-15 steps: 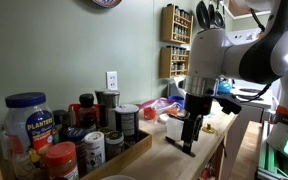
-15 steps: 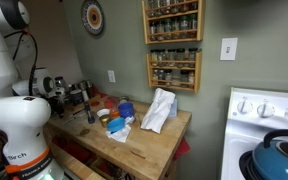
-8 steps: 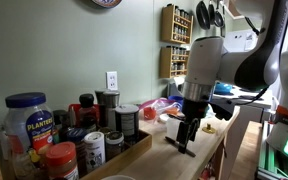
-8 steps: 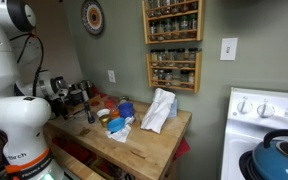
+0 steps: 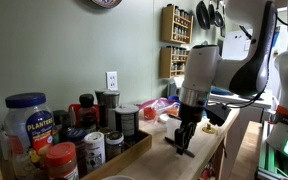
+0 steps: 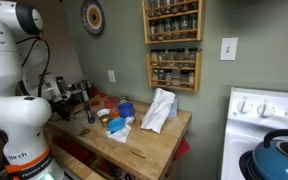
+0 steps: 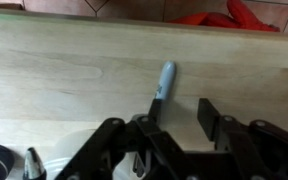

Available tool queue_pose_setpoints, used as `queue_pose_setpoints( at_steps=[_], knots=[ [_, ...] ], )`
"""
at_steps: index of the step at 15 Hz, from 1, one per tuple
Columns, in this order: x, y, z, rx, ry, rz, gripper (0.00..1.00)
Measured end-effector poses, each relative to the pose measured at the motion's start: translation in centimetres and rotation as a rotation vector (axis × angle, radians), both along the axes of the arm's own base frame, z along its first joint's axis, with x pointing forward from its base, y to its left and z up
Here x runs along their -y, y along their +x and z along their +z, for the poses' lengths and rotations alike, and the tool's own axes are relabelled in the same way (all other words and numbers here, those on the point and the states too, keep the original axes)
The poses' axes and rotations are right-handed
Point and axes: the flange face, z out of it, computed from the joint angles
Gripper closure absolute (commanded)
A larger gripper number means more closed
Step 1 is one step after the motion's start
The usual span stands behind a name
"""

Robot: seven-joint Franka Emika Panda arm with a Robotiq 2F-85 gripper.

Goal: Put the pen and marker on the clear bowl

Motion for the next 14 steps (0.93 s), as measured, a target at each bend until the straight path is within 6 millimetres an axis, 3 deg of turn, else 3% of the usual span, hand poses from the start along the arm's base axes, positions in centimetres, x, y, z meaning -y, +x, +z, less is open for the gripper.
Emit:
queue_pose_setpoints(
  at_steps=[1, 2, 4, 5, 7, 8, 14],
  knots=[
    [-0.1, 0.1, -0.2, -0.003, 0.0, 0.0, 0.92],
    [-0.2, 0.2, -0.4, -0.007, 0.001, -0.001, 1.0],
    [-0.5, 0.3, -0.7, -0.015, 0.005, -0.001, 0.98],
    [-0.8, 0.4, -0.7, -0.014, 0.01, 0.001, 0.73],
    [-0.8, 0.3, -0.7, -0.014, 0.01, 0.002, 0.71],
    [-0.8, 0.3, -0.7, -0.014, 0.01, 0.002, 0.66],
    [-1.6, -0.5, -0.3, -0.008, 0.004, 0.026, 0.21]
  ],
)
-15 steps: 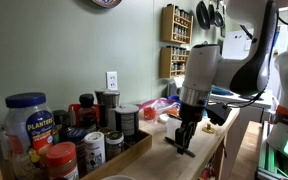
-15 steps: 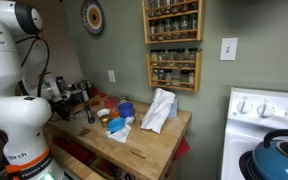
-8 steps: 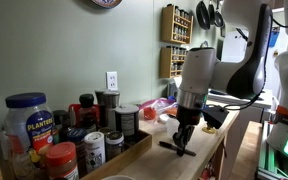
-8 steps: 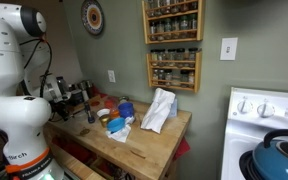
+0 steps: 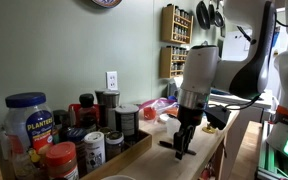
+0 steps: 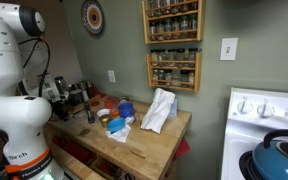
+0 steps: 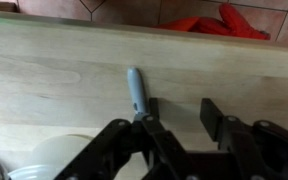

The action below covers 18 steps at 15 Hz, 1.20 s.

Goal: Put the pen and marker on the clear bowl

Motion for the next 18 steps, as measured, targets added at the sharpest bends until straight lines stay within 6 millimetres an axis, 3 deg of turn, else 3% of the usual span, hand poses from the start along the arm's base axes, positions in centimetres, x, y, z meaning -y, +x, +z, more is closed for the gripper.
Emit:
queue_pose_setpoints(
  at_steps=[3, 11, 18],
  knots=[
    [-0.3, -0.3, 0.4, 0.006, -0.005, 0.007, 0.0],
    [0.1, -0.1, 1.8, 0.039, -0.028, 0.011, 0.0],
    [1.8, 1.0, 0.8, 0.054, -0.066, 0.039, 0.0]
  ],
)
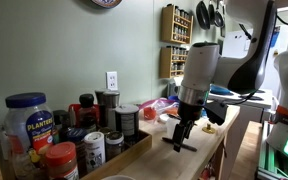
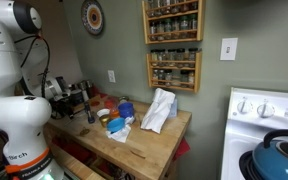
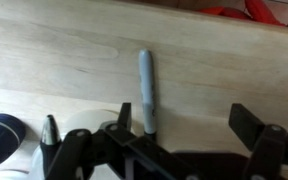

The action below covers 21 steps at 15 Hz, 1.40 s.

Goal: Put the pen and marker on the clear bowl

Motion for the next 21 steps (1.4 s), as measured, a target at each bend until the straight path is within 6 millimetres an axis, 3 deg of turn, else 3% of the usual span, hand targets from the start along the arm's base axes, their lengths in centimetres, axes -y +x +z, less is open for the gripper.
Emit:
queue_pose_setpoints(
  at_steps=[4, 9, 16, 21],
  knots=[
    [0.7, 0.5, -0.9, -0.006, -0.015, -0.011, 0.03],
    [0.8, 0.6, -2.0, -0.022, -0.012, -0.019, 0.47],
    [-0.2, 0.3, -1.3, -0.01, 0.045, -0.003, 0.99],
    [-1.8, -1.2, -0.4, -0.021, 0.073, 0.01, 0.97]
  ],
)
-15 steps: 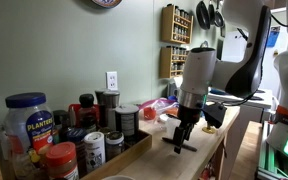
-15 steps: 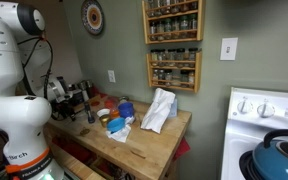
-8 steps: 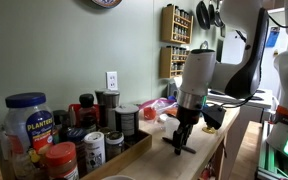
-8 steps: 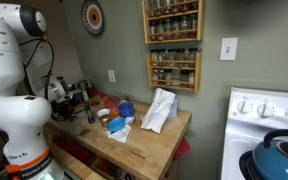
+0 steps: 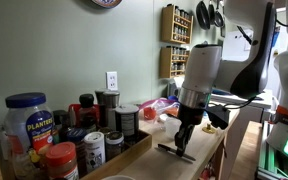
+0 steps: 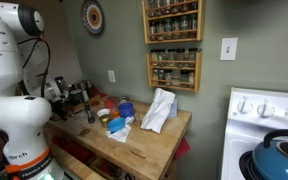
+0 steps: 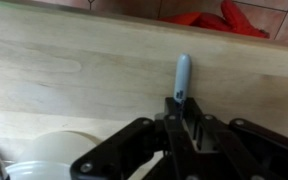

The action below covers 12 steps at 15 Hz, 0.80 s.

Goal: Put the pen and marker on the clear bowl

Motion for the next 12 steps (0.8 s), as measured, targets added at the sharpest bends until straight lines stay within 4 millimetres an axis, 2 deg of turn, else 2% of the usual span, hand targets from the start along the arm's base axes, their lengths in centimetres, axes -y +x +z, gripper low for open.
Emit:
queue_pose_setpoints(
  at_steps=[3, 6, 9, 10, 12],
  knots=[
    [-1.2, -1.1, 1.2, -0.009, 0.028, 0.009, 0.97],
    [-1.7, -1.3, 3.4, 0.012, 0.033, 0.003, 0.97],
    [-1.0, -0.7, 6.1, 0.053, 0.005, -0.024, 0.97],
    [-0.5, -0.4, 6.9, 0.066, -0.009, -0.033, 0.86],
    [0.3, 0.1, 8.3, 0.091, -0.026, -0.042, 0.86]
  ],
)
